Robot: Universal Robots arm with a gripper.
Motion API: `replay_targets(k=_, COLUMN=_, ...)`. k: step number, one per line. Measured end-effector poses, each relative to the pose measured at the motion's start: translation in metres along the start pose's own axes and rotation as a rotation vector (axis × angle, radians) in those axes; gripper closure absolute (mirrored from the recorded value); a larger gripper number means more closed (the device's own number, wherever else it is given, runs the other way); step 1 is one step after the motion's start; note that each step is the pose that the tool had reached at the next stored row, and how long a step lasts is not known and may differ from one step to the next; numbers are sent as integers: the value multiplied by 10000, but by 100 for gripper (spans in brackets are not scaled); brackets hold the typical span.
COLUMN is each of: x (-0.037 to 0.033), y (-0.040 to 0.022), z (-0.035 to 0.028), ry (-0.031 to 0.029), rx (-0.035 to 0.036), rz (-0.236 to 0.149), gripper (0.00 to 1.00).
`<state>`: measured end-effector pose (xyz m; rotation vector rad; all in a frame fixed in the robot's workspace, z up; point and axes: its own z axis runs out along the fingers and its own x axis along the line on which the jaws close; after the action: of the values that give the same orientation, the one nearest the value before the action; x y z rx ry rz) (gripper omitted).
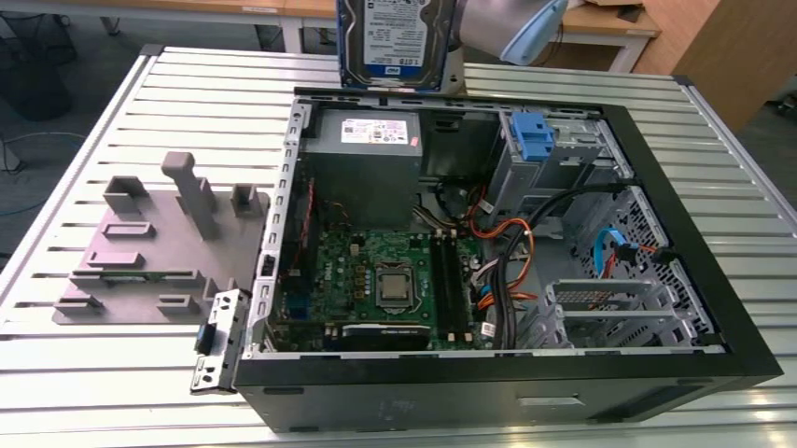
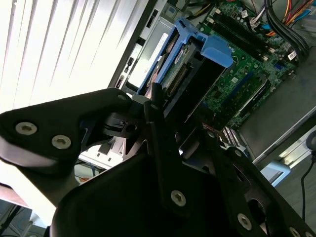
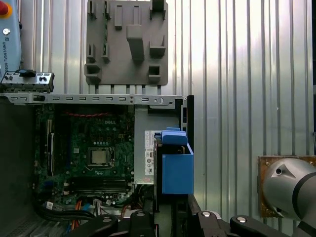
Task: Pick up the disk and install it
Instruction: 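Pick up the disk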
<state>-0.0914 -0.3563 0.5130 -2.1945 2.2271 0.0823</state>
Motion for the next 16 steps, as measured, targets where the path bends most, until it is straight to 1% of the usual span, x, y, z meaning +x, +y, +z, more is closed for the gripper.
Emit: replay_targets(k=16, x=-1, y=-109, z=-2, ry=0, rx=0, rz=-1, gripper=65)
